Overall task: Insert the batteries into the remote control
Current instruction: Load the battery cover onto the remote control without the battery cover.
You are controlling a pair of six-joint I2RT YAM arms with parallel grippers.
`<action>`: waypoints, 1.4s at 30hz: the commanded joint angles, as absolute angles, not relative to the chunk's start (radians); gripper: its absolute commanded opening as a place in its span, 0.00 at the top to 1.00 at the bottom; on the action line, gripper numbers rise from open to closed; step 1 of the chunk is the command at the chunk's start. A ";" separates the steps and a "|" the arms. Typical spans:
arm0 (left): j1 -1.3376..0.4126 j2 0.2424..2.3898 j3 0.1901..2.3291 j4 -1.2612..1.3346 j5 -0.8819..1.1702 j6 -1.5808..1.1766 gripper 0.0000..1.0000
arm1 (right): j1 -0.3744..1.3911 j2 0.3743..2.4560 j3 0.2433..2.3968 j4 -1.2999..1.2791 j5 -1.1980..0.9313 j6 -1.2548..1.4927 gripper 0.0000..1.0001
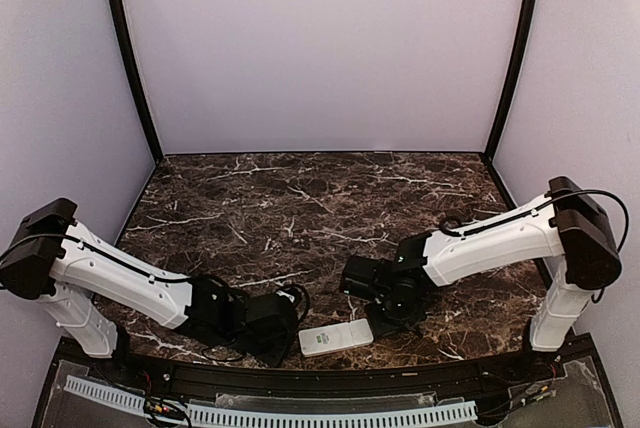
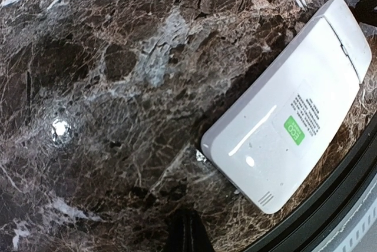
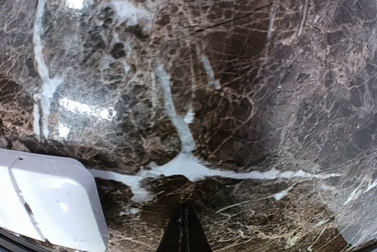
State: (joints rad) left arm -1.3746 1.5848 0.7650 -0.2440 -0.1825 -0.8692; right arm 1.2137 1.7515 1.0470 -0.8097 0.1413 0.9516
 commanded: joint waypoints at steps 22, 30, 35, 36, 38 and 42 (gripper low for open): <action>-1.394 1.617 0.772 -0.279 -0.190 -0.828 1.00 | 1.307 1.855 1.141 -0.831 0.133 1.000 1.00; -1.394 1.496 0.725 -0.369 -0.253 -0.878 1.00 | 1.250 1.610 1.041 -0.837 0.180 0.830 0.99; -1.392 1.327 0.720 -0.468 -0.371 -0.871 0.79 | 1.252 1.430 1.114 -0.710 0.155 0.438 0.37; -1.390 1.274 0.721 -0.480 -0.391 -0.861 0.65 | 1.251 1.407 1.120 -0.660 0.125 0.349 0.23; -1.370 1.201 0.724 -0.516 -0.438 -0.836 0.43 | 1.254 1.384 1.124 -0.558 0.053 0.167 0.02; -1.271 1.064 0.721 -0.540 -0.452 -0.754 0.18 | 1.272 1.428 1.178 -0.484 -0.166 -0.125 0.01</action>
